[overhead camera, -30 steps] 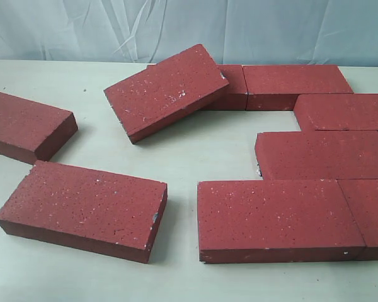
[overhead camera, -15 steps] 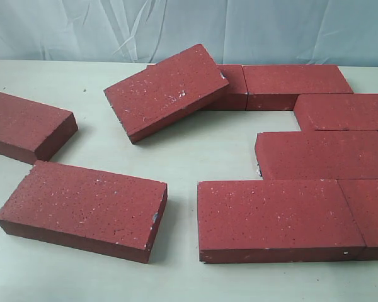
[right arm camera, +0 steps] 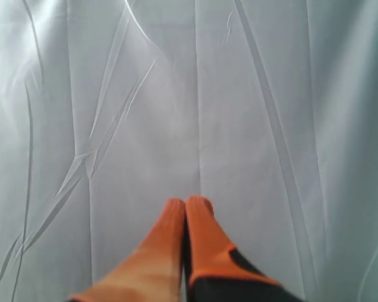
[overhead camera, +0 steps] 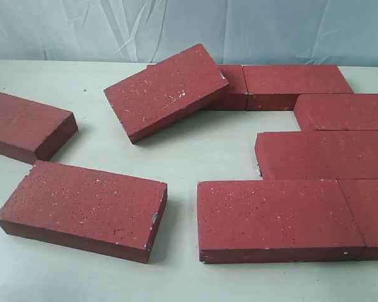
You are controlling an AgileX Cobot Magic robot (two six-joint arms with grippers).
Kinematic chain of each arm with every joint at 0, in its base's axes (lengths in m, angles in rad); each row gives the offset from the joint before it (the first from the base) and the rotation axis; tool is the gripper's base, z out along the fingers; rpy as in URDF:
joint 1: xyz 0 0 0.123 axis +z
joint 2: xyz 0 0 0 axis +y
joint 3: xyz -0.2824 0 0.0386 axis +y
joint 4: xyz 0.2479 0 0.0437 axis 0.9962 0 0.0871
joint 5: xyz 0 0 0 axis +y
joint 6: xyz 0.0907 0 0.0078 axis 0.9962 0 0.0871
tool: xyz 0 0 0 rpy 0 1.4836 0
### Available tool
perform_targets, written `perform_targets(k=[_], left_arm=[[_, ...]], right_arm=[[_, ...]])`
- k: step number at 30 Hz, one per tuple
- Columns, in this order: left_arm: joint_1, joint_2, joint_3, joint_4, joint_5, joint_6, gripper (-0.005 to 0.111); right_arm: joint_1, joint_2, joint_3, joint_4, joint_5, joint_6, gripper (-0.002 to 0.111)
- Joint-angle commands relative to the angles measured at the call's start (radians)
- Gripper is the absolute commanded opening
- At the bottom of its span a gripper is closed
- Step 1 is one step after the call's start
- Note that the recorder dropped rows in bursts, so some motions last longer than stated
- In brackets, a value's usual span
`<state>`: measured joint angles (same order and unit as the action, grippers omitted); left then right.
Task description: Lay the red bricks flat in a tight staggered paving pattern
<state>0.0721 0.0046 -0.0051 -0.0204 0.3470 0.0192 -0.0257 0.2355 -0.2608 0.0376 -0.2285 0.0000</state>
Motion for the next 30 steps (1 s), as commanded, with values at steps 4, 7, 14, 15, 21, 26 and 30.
perform_targets(k=[4,7,14,15,21,26,30], left_arm=[[0.006,-0.005,0.005,0.005,-0.014,-0.009,0.000],[0.006,-0.005,0.005,0.005,-0.014,-0.009,0.000],[0.006,-0.005,0.005,0.005,-0.014,-0.009,0.000],[0.006,-0.005,0.005,0.005,-0.014,-0.009,0.000],[0.006,-0.005,0.005,0.005,-0.014,-0.009,0.000],[0.006,-0.005,0.005,0.005,-0.014,-0.009,0.000],[0.006,-0.005,0.005,0.005,-0.014,-0.009,0.000]], right_arm=[[0.005,0.187,-0.118,-0.009,0.072,-0.011,-0.001],[0.005,0.230,-0.125,-0.009,0.059,-0.011,-0.001],[0.005,0.274,-0.125,0.000,0.004,-0.007,-0.001],[0.005,0.281,-0.125,0.000,-0.014,-0.007,-0.001],[0.005,0.447,-0.125,-0.002,-0.308,0.000,-0.001],[0.005,0.691,-0.198,-0.012,-0.351,0.000,-0.001],[0.005,0.860,-0.381,-0.012,-0.104,0.000,-0.001]])
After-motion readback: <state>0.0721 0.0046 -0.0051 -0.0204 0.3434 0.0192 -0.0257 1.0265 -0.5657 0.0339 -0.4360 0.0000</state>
